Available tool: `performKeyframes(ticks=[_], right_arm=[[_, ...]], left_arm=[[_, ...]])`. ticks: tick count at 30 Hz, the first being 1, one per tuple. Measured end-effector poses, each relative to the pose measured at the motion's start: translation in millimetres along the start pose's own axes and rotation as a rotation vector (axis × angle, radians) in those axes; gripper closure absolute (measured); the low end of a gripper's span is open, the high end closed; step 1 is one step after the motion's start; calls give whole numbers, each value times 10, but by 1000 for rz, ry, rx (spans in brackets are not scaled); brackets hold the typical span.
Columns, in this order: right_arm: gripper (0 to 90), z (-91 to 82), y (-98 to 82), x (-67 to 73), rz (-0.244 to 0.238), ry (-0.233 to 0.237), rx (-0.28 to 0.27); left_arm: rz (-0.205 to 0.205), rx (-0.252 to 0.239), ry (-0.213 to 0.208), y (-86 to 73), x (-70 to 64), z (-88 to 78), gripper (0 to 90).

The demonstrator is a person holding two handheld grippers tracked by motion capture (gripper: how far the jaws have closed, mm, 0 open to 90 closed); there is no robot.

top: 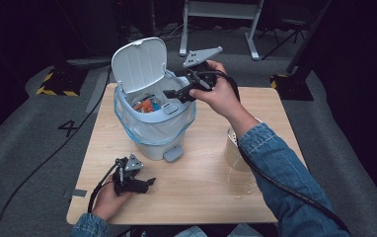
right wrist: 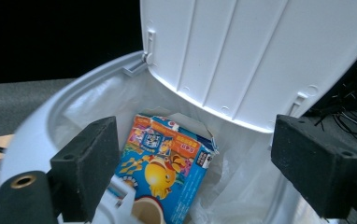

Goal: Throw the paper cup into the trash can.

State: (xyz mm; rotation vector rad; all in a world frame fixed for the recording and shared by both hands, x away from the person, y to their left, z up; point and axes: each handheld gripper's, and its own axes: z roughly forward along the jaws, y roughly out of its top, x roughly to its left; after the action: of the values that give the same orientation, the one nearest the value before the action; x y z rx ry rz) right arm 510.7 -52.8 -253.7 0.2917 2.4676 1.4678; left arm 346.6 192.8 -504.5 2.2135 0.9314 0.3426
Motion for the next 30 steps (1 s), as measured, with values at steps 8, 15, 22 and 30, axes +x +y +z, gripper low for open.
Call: performKeyframes(ticks=[8,15,22,30], right_arm=[[191,-437,-35,7,13,-19,-11],[218,-847,-137,-10,27,-58,-1],[230,-1243,-287,-40,59,-104,-3],[254,-1655,-512,-62,95,-145,5]], left_arm=[[11,3,2,-8,30,-14,160],[4,1,-1,-25,43,-26,159],[8,5,-4,-31,52,-34,159],[8,5,-2,-31,51,-34,159]])
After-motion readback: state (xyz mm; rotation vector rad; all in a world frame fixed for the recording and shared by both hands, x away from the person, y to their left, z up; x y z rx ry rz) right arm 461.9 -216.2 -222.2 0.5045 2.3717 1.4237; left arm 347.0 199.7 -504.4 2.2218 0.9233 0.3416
